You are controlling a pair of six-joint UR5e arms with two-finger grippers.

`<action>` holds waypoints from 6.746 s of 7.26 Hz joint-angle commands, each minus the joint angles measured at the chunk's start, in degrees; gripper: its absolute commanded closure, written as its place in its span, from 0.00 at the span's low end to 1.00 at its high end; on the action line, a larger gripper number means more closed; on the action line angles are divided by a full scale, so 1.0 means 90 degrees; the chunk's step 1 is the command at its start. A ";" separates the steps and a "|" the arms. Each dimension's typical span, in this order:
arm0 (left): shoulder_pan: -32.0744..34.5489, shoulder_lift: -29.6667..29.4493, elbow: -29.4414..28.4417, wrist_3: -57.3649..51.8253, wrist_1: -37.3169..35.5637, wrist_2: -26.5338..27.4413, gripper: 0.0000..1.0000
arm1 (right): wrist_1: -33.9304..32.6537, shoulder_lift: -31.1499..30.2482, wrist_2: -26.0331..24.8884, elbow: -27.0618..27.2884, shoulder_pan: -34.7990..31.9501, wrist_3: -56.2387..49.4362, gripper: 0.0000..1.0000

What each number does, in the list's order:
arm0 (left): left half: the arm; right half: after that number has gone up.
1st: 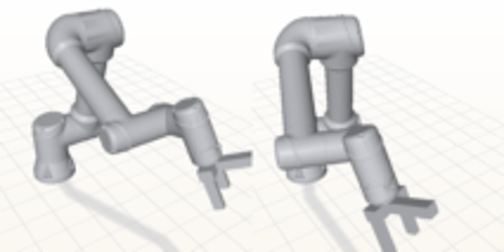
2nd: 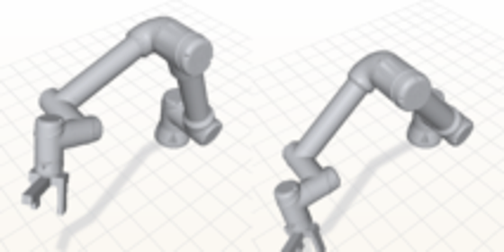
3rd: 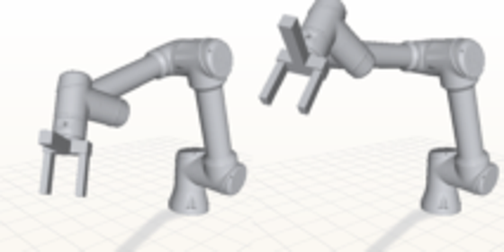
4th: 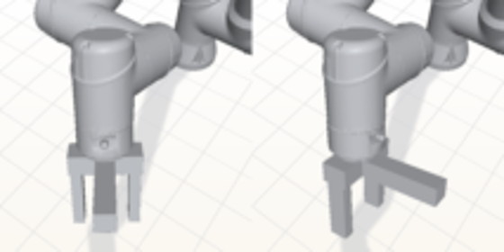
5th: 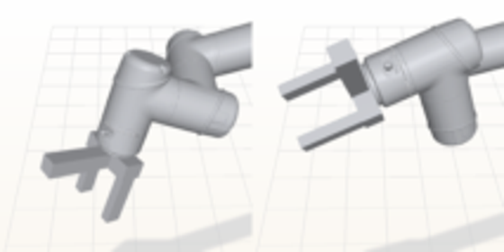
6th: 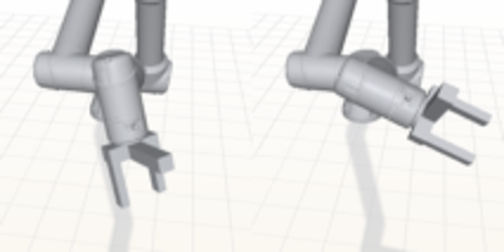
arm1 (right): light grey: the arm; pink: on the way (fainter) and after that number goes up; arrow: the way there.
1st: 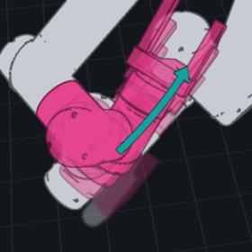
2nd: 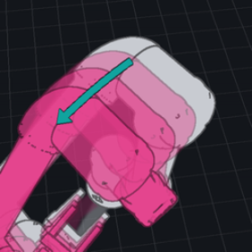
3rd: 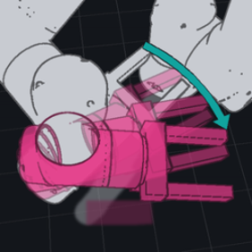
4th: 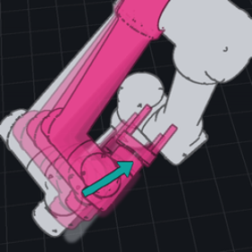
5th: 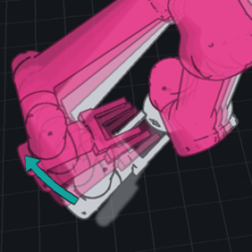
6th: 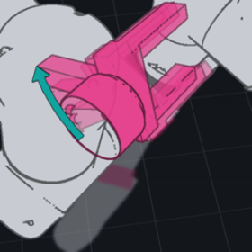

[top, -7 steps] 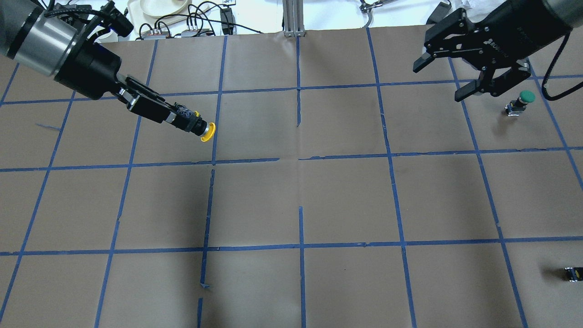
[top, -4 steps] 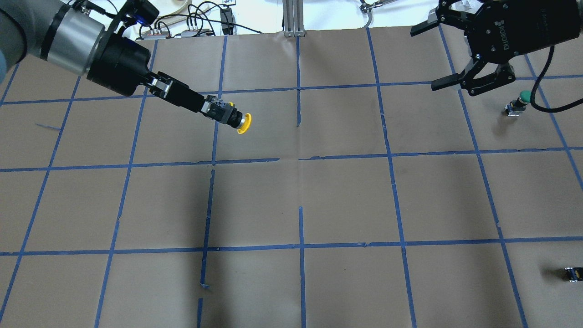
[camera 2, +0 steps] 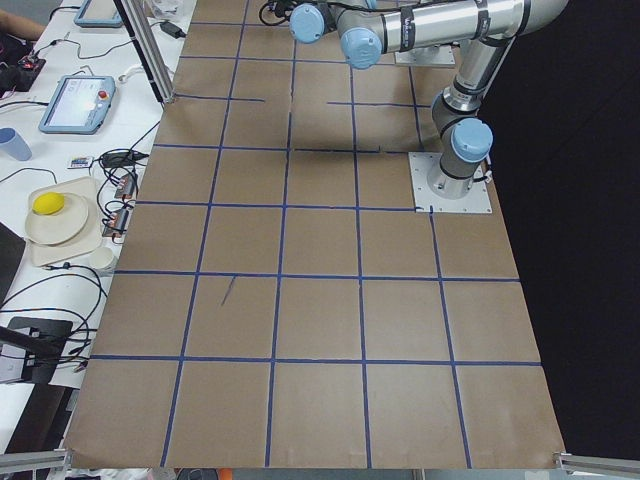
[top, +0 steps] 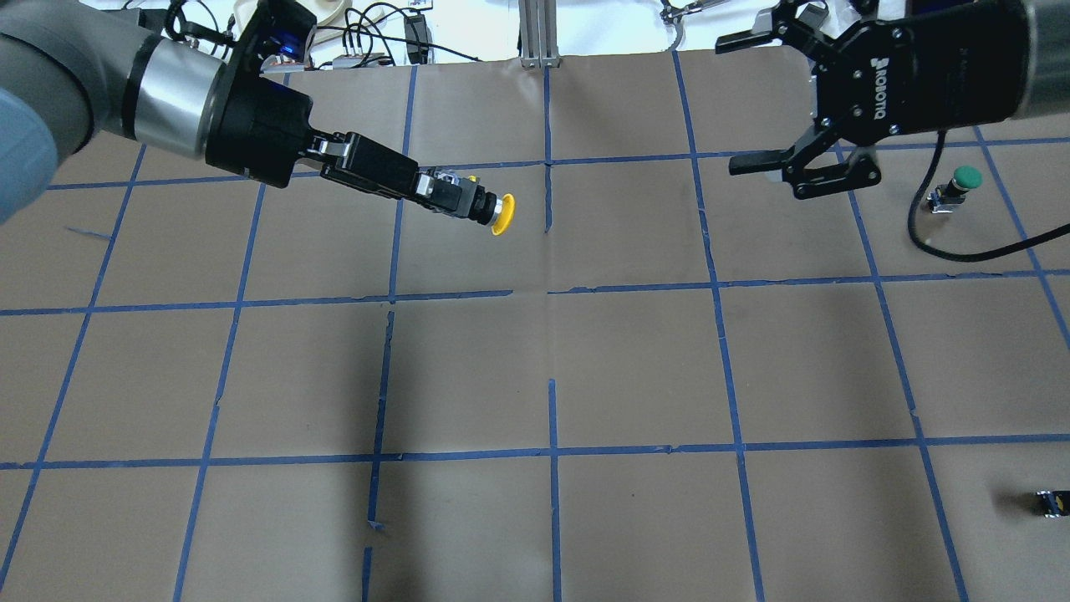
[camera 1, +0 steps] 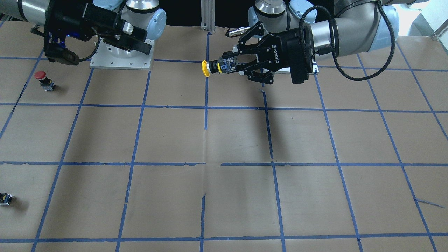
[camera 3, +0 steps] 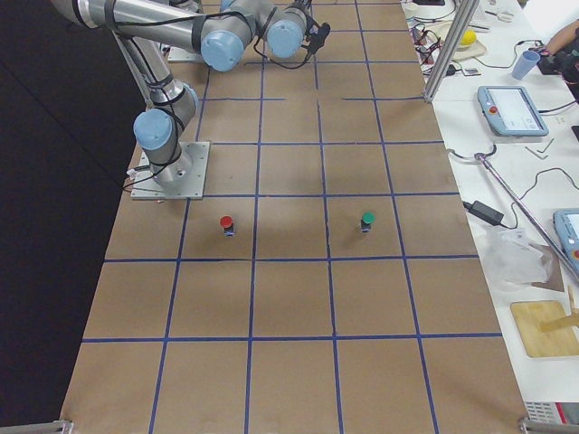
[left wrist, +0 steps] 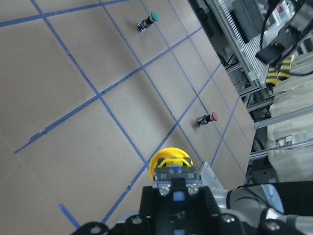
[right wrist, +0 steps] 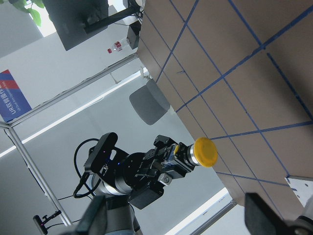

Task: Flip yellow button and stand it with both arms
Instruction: 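Lift the yellow button with the left gripper while the right arm turns toward it, then close the right gripper on the yellow cap held out by the left gripper, then open the left gripper and pull back while the right gripper carries the button, then lower the yellow button upright onto the table with the right gripper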

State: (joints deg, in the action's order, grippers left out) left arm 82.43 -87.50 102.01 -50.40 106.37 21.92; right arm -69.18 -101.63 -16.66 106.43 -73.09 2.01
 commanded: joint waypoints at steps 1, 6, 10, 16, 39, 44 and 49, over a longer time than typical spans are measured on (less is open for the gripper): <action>0.0002 0.0258 0.0442 0.0053 0.0046 -0.1307 0.81 | -0.0272 0.0023 0.0103 0.0255 -0.0277 -0.0008 0.00; 0.0011 0.0387 0.0922 0.0024 0.0066 -0.2289 0.81 | -0.1168 0.0266 0.0454 0.0187 -0.0561 0.0792 0.00; 0.0148 0.0494 0.0961 -0.0005 0.0056 -0.2290 0.81 | -0.2203 0.0744 0.0513 -0.0056 -0.1078 0.1357 0.01; 0.0343 0.0435 0.0961 -0.0025 0.0027 -0.2280 0.80 | -0.2099 0.0541 -0.0034 -0.0077 -0.1254 0.1994 0.36; 0.0340 -0.0102 -0.0454 0.3573 -0.2177 0.5408 0.00 | -0.5788 0.0567 -0.7377 0.1564 0.0734 -0.3111 0.74; 0.1066 0.0043 -0.1138 0.4624 -0.2114 0.7779 0.00 | -0.6843 0.1681 -0.7300 0.1389 0.2638 -0.6849 0.76; 0.1056 0.0113 -0.1168 0.4643 -0.2180 0.7505 0.00 | -0.7507 0.2579 -0.6949 0.1173 0.3264 -0.8366 0.76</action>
State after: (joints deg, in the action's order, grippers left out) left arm 91.83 -86.81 91.70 -8.62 86.81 89.23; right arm -134.66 -80.97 -80.58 116.94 -45.92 -70.49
